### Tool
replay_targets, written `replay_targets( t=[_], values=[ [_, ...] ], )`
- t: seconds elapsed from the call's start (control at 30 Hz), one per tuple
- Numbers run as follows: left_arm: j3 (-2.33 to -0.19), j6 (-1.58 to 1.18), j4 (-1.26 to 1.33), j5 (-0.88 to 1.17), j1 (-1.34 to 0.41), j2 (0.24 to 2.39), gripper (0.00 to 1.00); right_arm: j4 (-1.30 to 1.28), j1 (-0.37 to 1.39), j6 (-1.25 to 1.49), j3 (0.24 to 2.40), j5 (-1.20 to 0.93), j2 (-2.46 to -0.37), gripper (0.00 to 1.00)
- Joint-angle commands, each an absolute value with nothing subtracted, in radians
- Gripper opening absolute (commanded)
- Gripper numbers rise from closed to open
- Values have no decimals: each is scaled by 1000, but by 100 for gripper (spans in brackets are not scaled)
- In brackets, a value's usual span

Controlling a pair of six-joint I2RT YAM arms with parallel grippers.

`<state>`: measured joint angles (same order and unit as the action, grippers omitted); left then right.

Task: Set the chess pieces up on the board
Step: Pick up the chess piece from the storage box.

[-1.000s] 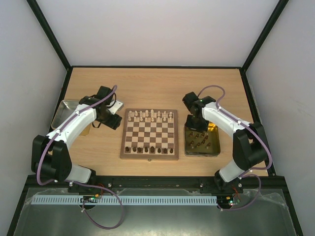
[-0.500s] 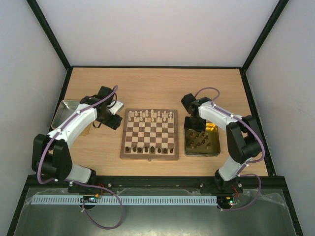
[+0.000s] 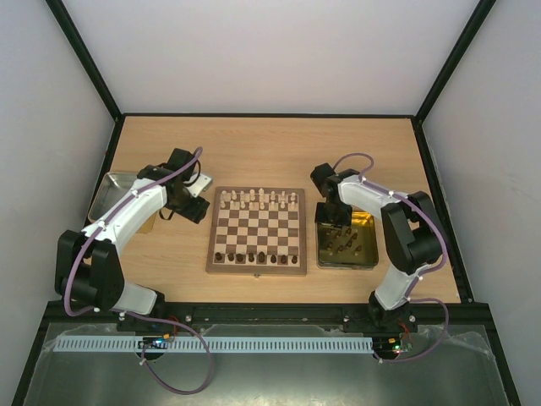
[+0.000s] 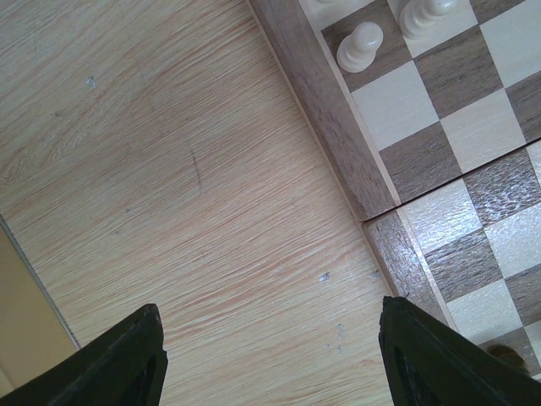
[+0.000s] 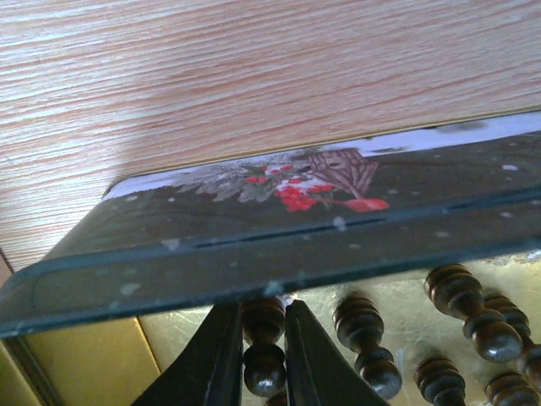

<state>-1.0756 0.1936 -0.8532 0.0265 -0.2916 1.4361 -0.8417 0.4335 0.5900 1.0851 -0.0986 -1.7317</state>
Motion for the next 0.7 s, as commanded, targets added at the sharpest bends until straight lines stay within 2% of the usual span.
replay_targets(
  t=[0.0, 0.17, 0.4, 0.67],
  values=[
    [-1069, 187, -868, 17, -295, 1441, 69, -836, 430, 584, 1076, -94, -1738, 12],
    [-1070, 189, -868, 18, -295, 1440, 69, -845, 429, 586, 1064, -93, -1719, 10],
    [-1068, 189, -867, 17, -295, 1440, 69, -874, 430, 577, 1056, -79, -1688, 2],
    [-1065, 189, -864, 16, -295, 1435, 69, -902, 430, 572, 1065, -57, -1663, 2]
  ],
)
